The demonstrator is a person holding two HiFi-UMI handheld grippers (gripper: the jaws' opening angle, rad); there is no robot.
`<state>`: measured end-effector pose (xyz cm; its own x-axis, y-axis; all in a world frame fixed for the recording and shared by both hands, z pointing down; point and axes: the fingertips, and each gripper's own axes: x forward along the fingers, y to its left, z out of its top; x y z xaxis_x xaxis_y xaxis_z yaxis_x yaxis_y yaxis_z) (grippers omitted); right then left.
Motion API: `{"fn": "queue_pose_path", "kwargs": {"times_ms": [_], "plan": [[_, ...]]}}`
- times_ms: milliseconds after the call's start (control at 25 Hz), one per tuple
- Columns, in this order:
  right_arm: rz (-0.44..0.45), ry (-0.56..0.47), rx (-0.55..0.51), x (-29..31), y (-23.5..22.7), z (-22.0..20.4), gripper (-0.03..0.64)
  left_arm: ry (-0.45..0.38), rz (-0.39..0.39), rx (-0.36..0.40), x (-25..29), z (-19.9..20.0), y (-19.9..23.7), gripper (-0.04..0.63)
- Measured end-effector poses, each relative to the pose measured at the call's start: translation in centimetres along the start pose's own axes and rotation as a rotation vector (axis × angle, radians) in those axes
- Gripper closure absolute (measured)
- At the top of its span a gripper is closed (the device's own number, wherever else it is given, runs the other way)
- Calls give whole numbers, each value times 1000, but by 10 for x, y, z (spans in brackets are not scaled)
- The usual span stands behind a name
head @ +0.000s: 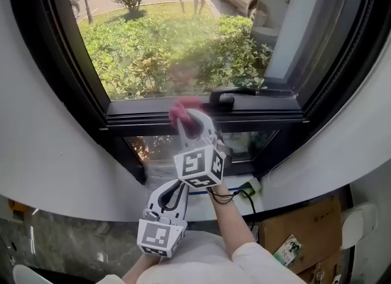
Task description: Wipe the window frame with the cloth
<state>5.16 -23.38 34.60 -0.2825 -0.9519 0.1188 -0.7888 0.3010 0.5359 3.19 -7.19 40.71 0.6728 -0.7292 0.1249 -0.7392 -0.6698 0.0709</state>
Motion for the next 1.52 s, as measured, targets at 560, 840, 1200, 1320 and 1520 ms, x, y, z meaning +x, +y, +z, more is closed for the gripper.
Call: {"fn": "queue_pose_path", "kwargs": {"times_ms": [560,840,1200,1320,1520], "plan": [[47,-34,61,-13,-12,-10,543,1,-74,4,14,3,-12,554],[57,-44,85,-15,-14,-11,543,-4,-69,-1,9,5,-5,554],[-6,-19,80,-15,-15,-10,543,-4,-32,-6,-5,4,16,554],[-40,-6,78,-13,-13,-6,543,-7,-22,-13,-14,5,26,554],[-24,-114,70,-6,28,40,543,8,14,-20,-33,0,46,554]]}}
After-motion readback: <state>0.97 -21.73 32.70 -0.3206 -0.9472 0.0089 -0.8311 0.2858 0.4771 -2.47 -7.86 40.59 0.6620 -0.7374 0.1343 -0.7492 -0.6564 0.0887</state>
